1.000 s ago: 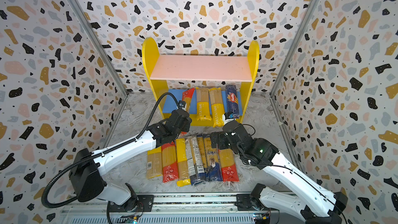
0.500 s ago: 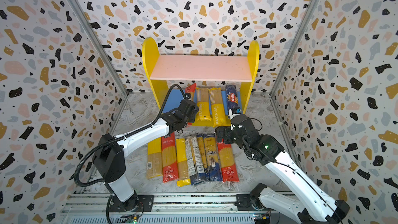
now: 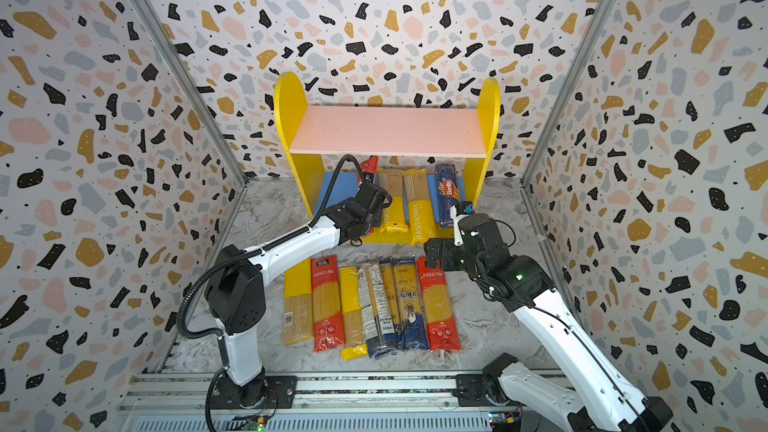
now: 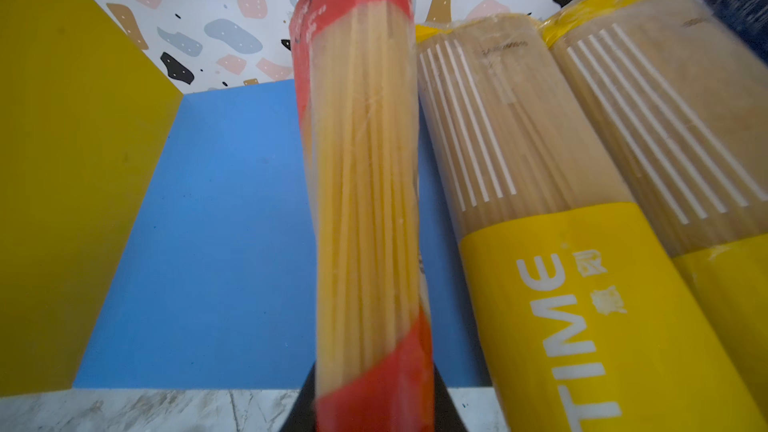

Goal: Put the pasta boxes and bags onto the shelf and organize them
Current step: 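Carry the upright red-labelled bag with the left gripper to the blue shelf, then lower the red bag onto the shelf beside the yellow bags, open left gripper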

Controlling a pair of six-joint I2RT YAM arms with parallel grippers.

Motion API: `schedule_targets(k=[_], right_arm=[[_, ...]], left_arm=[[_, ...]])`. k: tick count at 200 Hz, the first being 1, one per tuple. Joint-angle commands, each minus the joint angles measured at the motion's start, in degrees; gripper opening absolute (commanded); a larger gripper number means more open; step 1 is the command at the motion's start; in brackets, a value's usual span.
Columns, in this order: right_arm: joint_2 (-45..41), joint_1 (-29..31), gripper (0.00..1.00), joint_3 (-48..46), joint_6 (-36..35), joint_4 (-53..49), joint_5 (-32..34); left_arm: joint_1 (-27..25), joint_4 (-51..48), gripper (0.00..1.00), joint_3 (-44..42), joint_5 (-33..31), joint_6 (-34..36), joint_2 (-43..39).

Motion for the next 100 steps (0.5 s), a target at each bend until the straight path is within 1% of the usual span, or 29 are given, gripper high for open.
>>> schedule_targets(k=[1,30,71,100], right_arm=[[0.38,-0.93,0.99,2.16,-1.44,0.34,-2.11],[1.35,-1.57,0.99,2.21,-1.6,1.17,-3.13],[1.53,-2.16,0.99,2.0,-1.71,1.49,-3.49],[1.45,-2.37,0.99,2.17,-1.83,1.36,-3.86]], left_arm=[[1.19,4.07,0.0,4.0,-4.56,-0.34,-1.7],[1.86,3.36,0.0,4.59,-3.29,-0.69,-0.8],[1.86,2.46,0.0,6.51,2.06,-2.64,2.17],[1.86,-0.02,0.0,8.36,1.09,-3.85,4.0]])
